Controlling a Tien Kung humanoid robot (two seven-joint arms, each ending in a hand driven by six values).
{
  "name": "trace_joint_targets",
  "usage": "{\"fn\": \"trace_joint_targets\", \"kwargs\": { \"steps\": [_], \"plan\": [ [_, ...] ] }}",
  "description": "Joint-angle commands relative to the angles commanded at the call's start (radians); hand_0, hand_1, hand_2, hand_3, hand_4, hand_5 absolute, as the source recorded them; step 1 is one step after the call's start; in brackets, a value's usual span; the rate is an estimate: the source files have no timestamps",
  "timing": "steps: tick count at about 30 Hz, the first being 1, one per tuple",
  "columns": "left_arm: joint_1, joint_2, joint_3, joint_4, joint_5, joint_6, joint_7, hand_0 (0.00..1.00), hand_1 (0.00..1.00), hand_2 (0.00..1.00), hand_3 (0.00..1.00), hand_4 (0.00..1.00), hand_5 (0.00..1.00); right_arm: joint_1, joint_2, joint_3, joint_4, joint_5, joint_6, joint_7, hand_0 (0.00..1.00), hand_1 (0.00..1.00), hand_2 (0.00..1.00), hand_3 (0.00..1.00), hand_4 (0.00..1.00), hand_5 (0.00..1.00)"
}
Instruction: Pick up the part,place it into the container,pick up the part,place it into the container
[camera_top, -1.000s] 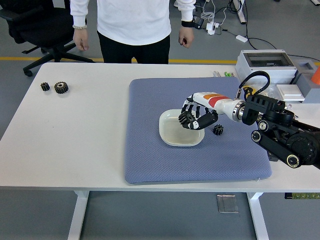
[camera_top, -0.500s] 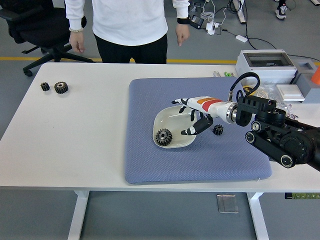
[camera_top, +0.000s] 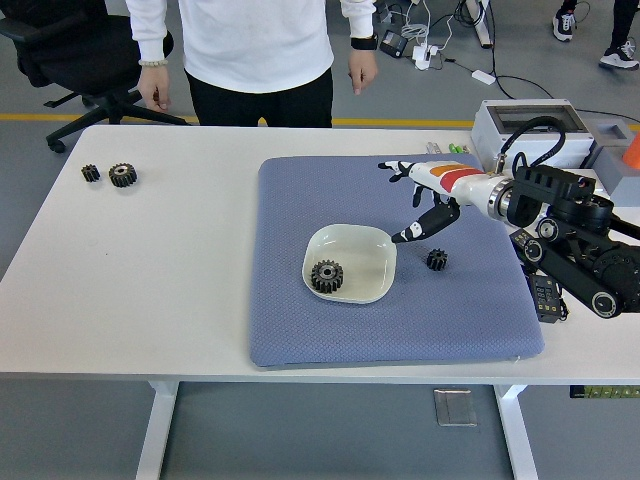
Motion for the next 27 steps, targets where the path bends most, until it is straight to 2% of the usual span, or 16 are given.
{"fn": "trace_joint_targets", "kwargs": {
  "steps": [2,3,8,9,11,14,15,20,21,26,27],
  "plan": [
    [0.001,0.0,-0.001,0.0,0.001,0.0,0.001,0.656,0.625,0.732,0.614,0.726,0.625,-0.003,-0.011,-0.017,-0.028,-0.009,0.0,0.0,0.305,0.508,0.817,0.998,0.998,0.358],
    [0.002,0.0,-0.002,0.0,0.001,0.0,0.001,0.653,0.622,0.73,0.613,0.722,0.621,-0.005,-0.015,-0.029,-0.04,-0.015,0.001,0.001,0.303,0.495,0.774,0.88,0.977,0.342],
    [0.002,-0.002,-0.003,0.0,0.004,0.0,0.004,0.653,0.622,0.73,0.613,0.722,0.621,-0.021,-0.022,-0.094,-0.057,-0.038,0.015,-0.005,0.303,0.495,0.774,0.88,0.977,0.342],
    [0.002,-0.002,-0.003,0.0,0.004,0.001,0.004,0.653,0.622,0.729,0.605,0.718,0.617,-0.025,-0.02,-0.109,-0.06,-0.038,0.017,-0.007,0.309,0.493,0.765,0.831,0.971,0.343],
    [0.001,-0.002,-0.002,0.0,0.003,0.001,0.005,0.653,0.622,0.729,0.605,0.718,0.617,-0.028,-0.016,-0.127,-0.065,-0.034,0.014,-0.006,0.309,0.493,0.765,0.831,0.971,0.343],
    [-0.001,-0.002,0.002,0.0,-0.002,0.002,0.004,0.653,0.622,0.729,0.605,0.718,0.617,-0.028,-0.006,-0.15,-0.079,-0.029,-0.001,-0.001,0.309,0.493,0.765,0.831,0.971,0.343],
    [-0.002,-0.002,0.003,0.0,-0.004,0.002,0.004,0.653,0.626,0.728,0.602,0.716,0.618,-0.026,-0.001,-0.158,-0.085,-0.029,-0.009,0.002,0.31,0.486,0.741,0.719,0.929,0.329],
    [-0.004,-0.002,0.006,0.0,-0.011,0.002,0.002,0.653,0.626,0.728,0.602,0.716,0.618,-0.016,0.026,-0.206,-0.125,-0.016,-0.04,0.011,0.31,0.486,0.741,0.719,0.929,0.329],
    [-0.004,-0.002,0.006,0.0,-0.011,0.002,0.002,0.655,0.623,0.728,0.601,0.715,0.618,-0.015,0.032,-0.213,-0.132,-0.013,-0.043,0.012,0.343,0.484,0.719,0.639,0.895,0.319],
    [-0.008,-0.002,0.012,0.0,-0.014,0.003,0.003,0.655,0.623,0.728,0.601,0.715,0.618,-0.01,0.067,-0.239,-0.184,0.012,-0.089,0.028,0.343,0.484,0.719,0.639,0.895,0.319],
    [-0.009,-0.002,0.013,0.0,-0.015,0.003,0.004,0.654,0.626,0.732,0.599,0.712,0.615,-0.01,0.07,-0.242,-0.189,0.015,-0.091,0.028,0.344,0.481,0.703,0.601,0.877,0.307]
  ]
}}
